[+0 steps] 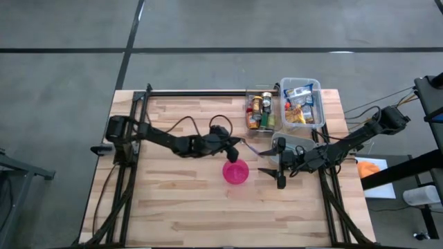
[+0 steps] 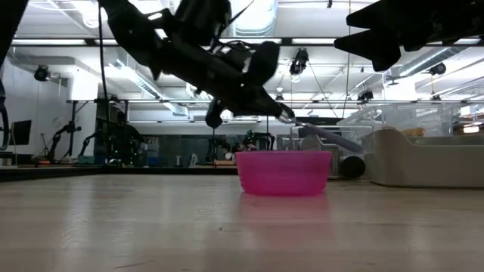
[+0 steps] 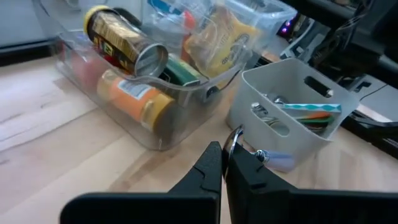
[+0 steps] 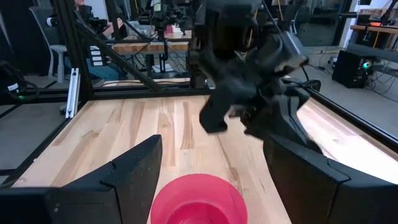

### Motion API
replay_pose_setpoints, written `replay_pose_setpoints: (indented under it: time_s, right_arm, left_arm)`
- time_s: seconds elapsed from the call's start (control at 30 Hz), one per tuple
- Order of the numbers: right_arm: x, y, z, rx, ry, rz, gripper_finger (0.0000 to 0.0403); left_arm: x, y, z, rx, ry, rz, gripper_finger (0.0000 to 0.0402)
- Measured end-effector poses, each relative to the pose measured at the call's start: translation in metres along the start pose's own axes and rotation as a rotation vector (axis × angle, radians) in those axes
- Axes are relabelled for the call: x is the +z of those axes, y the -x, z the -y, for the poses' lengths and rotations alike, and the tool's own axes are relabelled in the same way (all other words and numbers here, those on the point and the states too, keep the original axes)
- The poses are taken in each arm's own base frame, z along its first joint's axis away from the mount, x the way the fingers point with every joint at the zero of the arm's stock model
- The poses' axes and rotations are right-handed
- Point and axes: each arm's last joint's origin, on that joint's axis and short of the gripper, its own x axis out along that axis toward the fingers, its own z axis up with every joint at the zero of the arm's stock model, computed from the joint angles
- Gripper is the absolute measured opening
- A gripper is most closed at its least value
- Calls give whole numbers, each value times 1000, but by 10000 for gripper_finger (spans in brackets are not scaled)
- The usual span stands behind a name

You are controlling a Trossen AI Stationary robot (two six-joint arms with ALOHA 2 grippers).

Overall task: Pick & Place Food Item
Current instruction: Put the purple spoon into the gray bin

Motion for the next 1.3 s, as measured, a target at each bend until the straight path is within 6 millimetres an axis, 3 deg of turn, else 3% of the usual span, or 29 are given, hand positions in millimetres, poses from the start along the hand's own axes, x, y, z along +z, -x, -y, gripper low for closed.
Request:
replay_pose_setpoints:
  time_s: [0.33,1.3]
  right_arm:
    - [-1,0,0,0,4,-7,276]
    - [-2,0,0,-2,13,-22,276]
  left_arm:
    - [-19,-29,4,19,30,-32,0]
    - [-34,-29,-3,75,114,-137,1]
